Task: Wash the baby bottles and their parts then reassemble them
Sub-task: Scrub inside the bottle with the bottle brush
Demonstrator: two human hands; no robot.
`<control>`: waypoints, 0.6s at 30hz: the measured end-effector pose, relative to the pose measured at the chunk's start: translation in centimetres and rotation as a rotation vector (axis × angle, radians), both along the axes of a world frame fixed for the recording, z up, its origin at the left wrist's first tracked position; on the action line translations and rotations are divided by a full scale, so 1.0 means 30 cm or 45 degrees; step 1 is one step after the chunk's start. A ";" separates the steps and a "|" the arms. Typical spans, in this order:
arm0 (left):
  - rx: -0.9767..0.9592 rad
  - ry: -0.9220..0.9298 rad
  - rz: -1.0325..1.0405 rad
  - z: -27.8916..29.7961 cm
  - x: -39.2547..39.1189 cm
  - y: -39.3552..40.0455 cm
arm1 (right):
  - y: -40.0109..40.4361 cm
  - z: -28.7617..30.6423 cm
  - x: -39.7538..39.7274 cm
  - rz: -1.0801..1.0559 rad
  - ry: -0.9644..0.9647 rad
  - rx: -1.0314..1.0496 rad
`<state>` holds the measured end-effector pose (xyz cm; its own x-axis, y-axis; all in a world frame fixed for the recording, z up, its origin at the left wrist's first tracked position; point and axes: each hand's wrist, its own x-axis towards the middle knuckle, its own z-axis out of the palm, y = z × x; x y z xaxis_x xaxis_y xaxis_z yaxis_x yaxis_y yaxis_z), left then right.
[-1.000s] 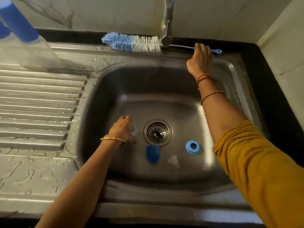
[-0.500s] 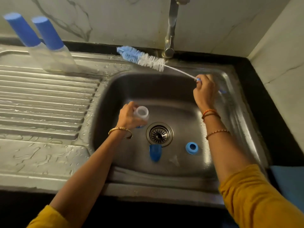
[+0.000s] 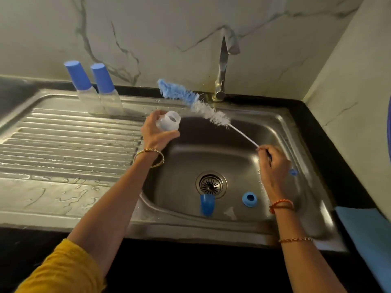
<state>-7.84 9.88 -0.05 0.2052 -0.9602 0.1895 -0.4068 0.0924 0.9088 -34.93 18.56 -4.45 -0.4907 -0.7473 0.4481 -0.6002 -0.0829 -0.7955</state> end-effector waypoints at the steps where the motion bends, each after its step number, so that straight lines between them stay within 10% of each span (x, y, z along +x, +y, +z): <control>1: -0.011 -0.004 0.037 0.014 0.019 -0.011 | 0.008 -0.002 0.007 -0.021 0.002 -0.003; 18: -0.212 -0.647 0.050 0.098 0.169 -0.139 | 0.052 0.063 0.038 -0.116 0.220 -0.003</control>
<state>-2.76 5.70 2.87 0.0834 -0.9020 0.4236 -0.7978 0.1943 0.5708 -33.80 20.10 -2.55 -0.4721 -0.7018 0.5334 -0.7328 -0.0238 -0.6800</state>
